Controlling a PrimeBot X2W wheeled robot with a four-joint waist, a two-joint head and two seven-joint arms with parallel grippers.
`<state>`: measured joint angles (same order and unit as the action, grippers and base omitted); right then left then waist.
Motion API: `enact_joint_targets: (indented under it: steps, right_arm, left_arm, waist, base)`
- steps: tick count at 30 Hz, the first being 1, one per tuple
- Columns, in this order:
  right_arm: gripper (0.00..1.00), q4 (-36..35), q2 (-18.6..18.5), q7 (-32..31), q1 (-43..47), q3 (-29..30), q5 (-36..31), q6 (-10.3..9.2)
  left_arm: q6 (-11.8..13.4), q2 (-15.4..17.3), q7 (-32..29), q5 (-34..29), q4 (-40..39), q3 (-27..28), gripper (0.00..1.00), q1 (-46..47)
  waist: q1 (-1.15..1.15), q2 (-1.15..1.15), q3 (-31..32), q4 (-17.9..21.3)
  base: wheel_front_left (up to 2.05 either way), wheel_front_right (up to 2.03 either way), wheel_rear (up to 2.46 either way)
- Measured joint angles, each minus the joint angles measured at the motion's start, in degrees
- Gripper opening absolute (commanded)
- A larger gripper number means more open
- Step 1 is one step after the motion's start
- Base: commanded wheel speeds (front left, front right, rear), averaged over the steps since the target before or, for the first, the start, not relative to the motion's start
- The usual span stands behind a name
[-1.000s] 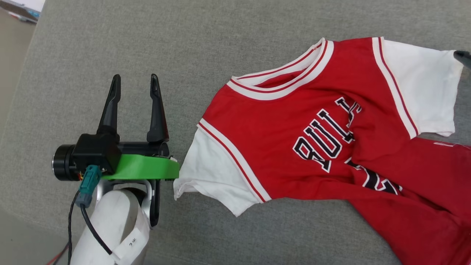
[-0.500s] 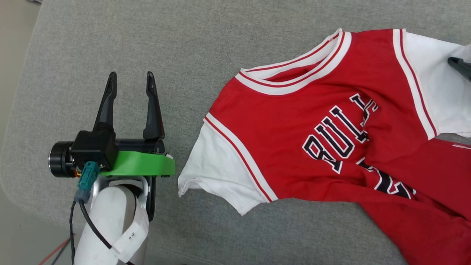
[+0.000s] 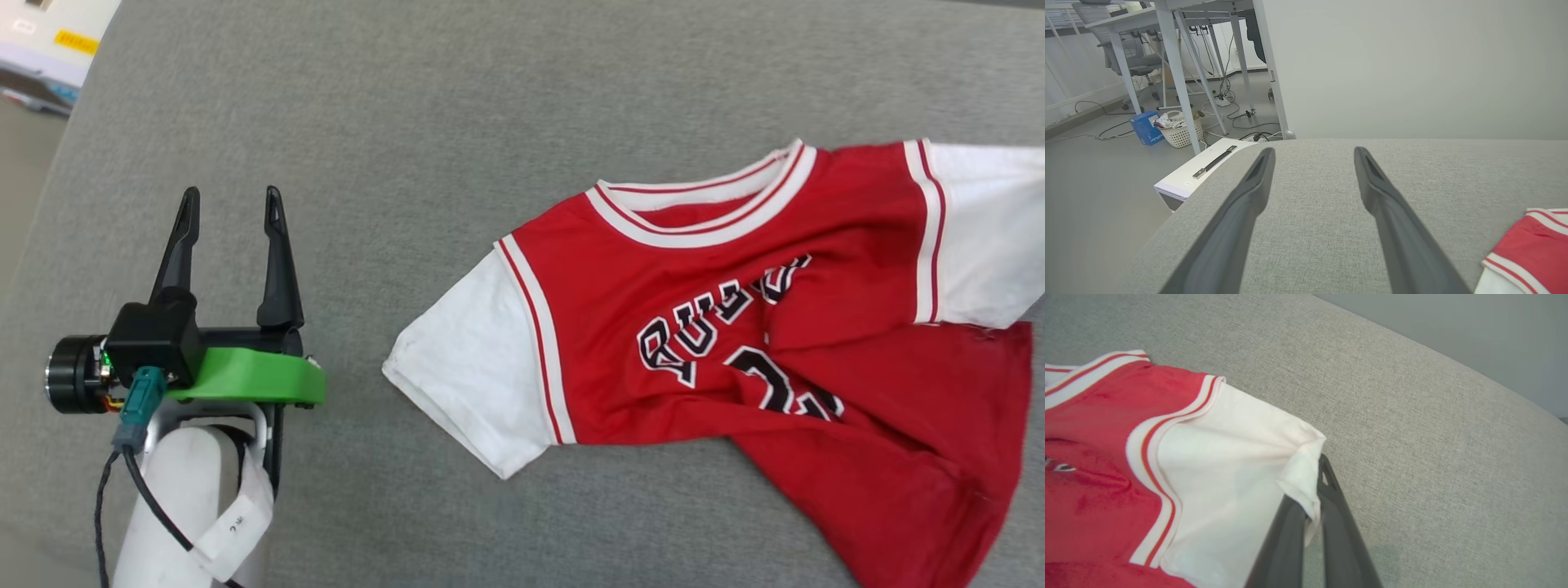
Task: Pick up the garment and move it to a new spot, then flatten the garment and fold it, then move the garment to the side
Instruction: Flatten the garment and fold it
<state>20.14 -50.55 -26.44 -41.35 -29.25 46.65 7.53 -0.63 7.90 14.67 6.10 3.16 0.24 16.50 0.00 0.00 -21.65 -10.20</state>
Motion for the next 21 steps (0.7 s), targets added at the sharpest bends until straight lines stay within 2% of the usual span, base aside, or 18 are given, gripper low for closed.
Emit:
enact_joint_targets:
  steps: [6, 7, 9, 12, 18, 21]
  right_arm:
    - [0.0, -2.72, -1.58, 3.6, 8.75, 4.57, 1.6, 0.0]
    - [0.0, -4.2, -1.67, 4.87, 12.41, 7.09, 1.49, 0.0]
    - [0.0, -5.21, -1.3, 5.36, 14.6, 8.82, 1.4, 0.0]
    - [0.0, -7.2, -0.21, 5.79, 17.43, 11.35, 0.55, 0.0]
    - [0.0, -11.38, 2.59, 5.16, 21.29, 15.59, -2.4, 0.0]
    - [0.0, -13.16, 3.79, 3.88, 22.05, 17.16, -3.69, 0.0]
  left_arm:
    - [-3.83, 4.11, -0.1, -0.26, 2.65, -0.35, 1.0, 2.36]
    - [-5.58, 6.6, -2.29, 1.13, 4.06, -2.07, 1.0, 7.36]
    - [-6.28, 8.56, -6.53, 2.56, 4.5, -4.32, 1.0, 11.17]
    - [-6.64, 11.63, -15.75, 7.82, 5.24, -9.32, 1.0, 16.25]
    - [-6.69, 21.39, -40.42, 26.62, 5.21, -25.84, 1.0, 24.06]
    - [-6.69, 24.62, -50.24, 34.98, 4.34, -32.85, 1.0, 26.55]
  waist:
    - [0.0, 0.0, 2.52, 3.87]
    - [0.0, 0.0, 3.29, 5.69]
    - [0.0, 0.0, 3.65, 6.76]
    - [0.0, 0.0, 4.06, 8.25]
    - [0.0, 0.0, 4.26, 10.65]
    - [0.0, 0.0, 3.96, 11.33]
  base:
    - [0.0, 0.0, 0.0]
    - [0.0, 0.0, 0.0]
    - [0.0, 0.0, 0.0]
    - [0.0, 0.0, 0.0]
    - [0.0, 0.0, 0.0]
    - [0.0, 0.0, 0.0]
